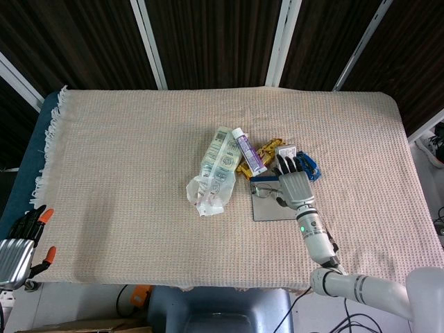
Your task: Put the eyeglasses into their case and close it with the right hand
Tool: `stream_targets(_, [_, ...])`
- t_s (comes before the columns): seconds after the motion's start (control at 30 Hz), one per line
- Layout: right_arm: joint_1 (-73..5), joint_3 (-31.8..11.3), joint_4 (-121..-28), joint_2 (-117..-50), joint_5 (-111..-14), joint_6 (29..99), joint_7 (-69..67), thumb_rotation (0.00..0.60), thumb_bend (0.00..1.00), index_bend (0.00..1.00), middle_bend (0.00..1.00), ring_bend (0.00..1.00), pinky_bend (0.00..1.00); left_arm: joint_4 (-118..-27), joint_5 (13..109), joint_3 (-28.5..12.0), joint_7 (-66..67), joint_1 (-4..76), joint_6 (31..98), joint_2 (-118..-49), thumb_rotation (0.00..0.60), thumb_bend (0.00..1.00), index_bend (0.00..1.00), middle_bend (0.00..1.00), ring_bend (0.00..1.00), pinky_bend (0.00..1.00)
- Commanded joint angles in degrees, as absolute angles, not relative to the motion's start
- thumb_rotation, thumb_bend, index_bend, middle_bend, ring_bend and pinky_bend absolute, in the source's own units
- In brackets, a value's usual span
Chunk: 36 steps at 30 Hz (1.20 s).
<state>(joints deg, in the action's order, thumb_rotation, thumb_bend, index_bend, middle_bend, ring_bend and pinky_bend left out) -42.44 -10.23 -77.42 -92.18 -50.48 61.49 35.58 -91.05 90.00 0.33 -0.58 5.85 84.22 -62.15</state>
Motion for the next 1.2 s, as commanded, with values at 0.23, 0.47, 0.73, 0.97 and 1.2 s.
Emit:
stream_targets(0.23, [-41.8,-8.7,-74.1,-94.9,-52.1,63.3,38.3,0.600,0.26,0.22,0.05,0.00,0.00,-91.2,90.2,0.4,0.1,6.0,84.0,-62.4,0.600,0.41,0.00,0.00,0.00,0.12])
stream_targets(0.47, [-43.4,-10.8,-69.3,-99.1,-51.2,62.6,40.3,0.600,0.26,0.27,0.05,0.00,0.00,-91.1,90.1,0.4,-0.3,6.1,84.0,-62.3,0.600,0.41,0.00,0.00,0.00,0.12])
stream_targets(0.73, [-44.2,-11.5,-67.2,-100.5,-49.9,61.7,43.2,0.600,0.26,0.32,0.05,0.00,0.00,-90.9,90.4,0.4,-0.9,5.9,84.5,-62.1,0.600,0.41,0.00,0.00,0.00,0.12])
stream_targets(0.97, [-44.9,-12.0,-63.5,-102.6,-50.1,61.5,44.4,0.600,0.26,0.31,0.05,0.00,0.00,-90.9,90.4,0.5,-0.7,5.9,84.5,-62.1,0.600,0.41,0.00,0.00,0.00,0.13])
stream_targets(1.2, [-45.9,-12.9,-59.7,-104.6,-50.4,60.9,45.3,0.600,0.26,0.31,0.05,0.00,0.00,-90.8,90.1,0.3,-0.9,5.9,84.4,-62.1,0.600,0.41,0.00,0.00,0.00,0.12])
